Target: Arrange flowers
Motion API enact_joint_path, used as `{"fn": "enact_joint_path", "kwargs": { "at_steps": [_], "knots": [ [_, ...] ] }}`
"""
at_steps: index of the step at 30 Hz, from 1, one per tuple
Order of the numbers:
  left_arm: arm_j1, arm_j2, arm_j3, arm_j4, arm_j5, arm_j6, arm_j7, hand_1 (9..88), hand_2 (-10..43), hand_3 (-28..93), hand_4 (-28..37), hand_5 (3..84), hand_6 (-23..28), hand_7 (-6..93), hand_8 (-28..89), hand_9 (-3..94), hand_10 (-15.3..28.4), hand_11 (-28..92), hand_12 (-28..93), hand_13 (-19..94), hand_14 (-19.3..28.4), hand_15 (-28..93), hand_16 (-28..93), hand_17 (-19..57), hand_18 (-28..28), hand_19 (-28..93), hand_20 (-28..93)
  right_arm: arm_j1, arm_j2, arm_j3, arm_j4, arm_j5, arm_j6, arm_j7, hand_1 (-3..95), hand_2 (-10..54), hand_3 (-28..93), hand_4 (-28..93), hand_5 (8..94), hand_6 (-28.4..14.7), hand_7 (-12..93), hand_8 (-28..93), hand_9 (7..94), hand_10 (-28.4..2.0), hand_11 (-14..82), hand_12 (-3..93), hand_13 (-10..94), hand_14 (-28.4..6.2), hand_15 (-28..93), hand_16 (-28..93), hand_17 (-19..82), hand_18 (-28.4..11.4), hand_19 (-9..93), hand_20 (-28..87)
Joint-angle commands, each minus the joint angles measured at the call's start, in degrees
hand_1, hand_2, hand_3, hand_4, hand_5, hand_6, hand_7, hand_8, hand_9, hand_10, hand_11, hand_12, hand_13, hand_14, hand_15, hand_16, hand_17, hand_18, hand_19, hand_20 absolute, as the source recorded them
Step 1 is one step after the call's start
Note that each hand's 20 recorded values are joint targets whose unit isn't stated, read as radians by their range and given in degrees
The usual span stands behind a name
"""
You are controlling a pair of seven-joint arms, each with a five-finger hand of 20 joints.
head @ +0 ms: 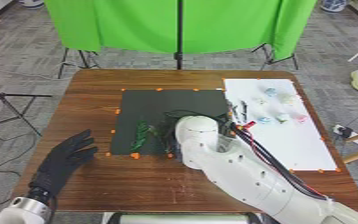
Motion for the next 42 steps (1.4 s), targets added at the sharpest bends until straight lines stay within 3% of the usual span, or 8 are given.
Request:
{"fn": "enact_joint_path", "kwargs": {
  "at_steps": [1,14,18,22,26,30,34,42],
  "knots": [
    [0.69,-0.49,0.04,0.40,-0.01,-0.46,-0.53,23.7,-1.8,70,-28.3,31.6,5.0,17.2,-10,27.3,11.4,22,14,23,13.6,46,-4,-11.3,20.9,52,4,0.07,1.10,2.75,-1.40,1.80,-0.70,0.13,14.4,20.0,80,-27,93.7,1.1,42,-10,93.7,-6.2,64.7,17.8,94,-4.4,77,25,67,-21.5,93,67],
    [1.73,-0.61,-0.25,0.03,0.00,-0.18,0.70,23.8,-1.7,70,-28.3,31.6,5.0,17.2,-10,27.3,11.4,22,14,23,13.6,46,-4,-11.3,20.9,51,4,-1.55,10.39,18.07,-11.77,16.78,2.95,-3.57,8.6,17.0,68,-28,93.1,0.0,36,-11,93.7,-7.7,58.2,20.6,92,-5.7,72,30,62,-21.6,93,66],
    [1.90,-0.99,-0.96,0.00,0.18,-0.80,-0.04,23.7,-1.8,70,-28.3,31.6,5.0,17.2,-10,27.3,11.4,22,14,23,13.6,46,-4,-11.3,20.8,51,4,-0.44,18.06,19.35,-9.67,14.86,4.76,-6.96,10.6,11.7,69,-28,78.5,-2.6,36,-14,87.2,-11.4,45.3,28.9,77,-10.3,73,29,45,-21.0,93,54],
    [2.30,-0.89,-1.31,-0.11,0.09,-0.68,0.20,23.8,-1.8,70,-28.3,31.6,5.0,17.2,-10,27.3,11.4,22,14,23,13.6,46,-4,-11.3,20.8,52,4,-1.09,24.16,19.55,-7.98,13.35,5.49,-7.20,14.0,5.6,72,-28,60.7,-6.2,38,-16,68.9,-14.8,49.6,27.7,62,-12.7,74,25,35,-19.8,93,38],
    [2.18,-0.94,-1.32,-0.02,0.07,-0.87,-0.15,23.7,-1.7,70,-28.3,31.7,5.0,17.1,-10,27.3,11.4,22,14,23,13.6,46,-4,-11.3,20.9,52,4,-0.53,28.04,15.74,-6.68,6.15,5.54,-5.09,15.5,-1.5,72,-28,55.8,-7.0,38,-17,62.6,-15.3,52.3,27.7,60,-12.7,75,23,34,-19.7,93,36],
    [1.93,-0.82,-1.24,0.12,0.14,-1.22,-0.33,23.8,-1.7,70,-28.3,31.7,5.0,17.1,-10,27.4,11.5,22,14,23,13.6,46,-4,-11.3,20.8,51,4,0.33,29.34,12.60,-5.05,1.13,4.81,-4.08,16.5,-6.6,68,-28,57.8,-5.8,41,-17,65.9,-14.8,53.3,27.8,64,-11.3,75,23,35,-19.7,93,36],
    [1.85,-0.81,-1.13,0.18,0.16,-1.51,-0.35,23.8,-1.6,70,-28.3,31.7,5.1,17.1,-10,27.4,11.4,22,14,23,13.6,46,-4,-11.3,20.9,52,4,1.00,29.66,10.55,-3.81,-0.80,3.75,-4.31,20.1,-8.2,59,-28,73.1,-2.1,41,-16,81.5,-12.1,49.1,28.6,75,-10.3,71,27,44,-20.4,93,45],
    [2.00,-0.70,-1.23,0.17,0.07,-1.56,-0.63,23.7,-1.6,70,-28.3,31.7,5.1,17.0,-10,27.4,11.4,22,14,23,13.7,46,-4,-11.4,20.9,52,4,2.30,29.06,8.58,-1.89,-2.26,4.26,-4.52,23.1,-9.1,56,-28,79.2,-0.4,42,-16,87.2,-10.5,48.9,29.8,80,-9.4,73,29,48,-21.0,93,53]
  ]
}}
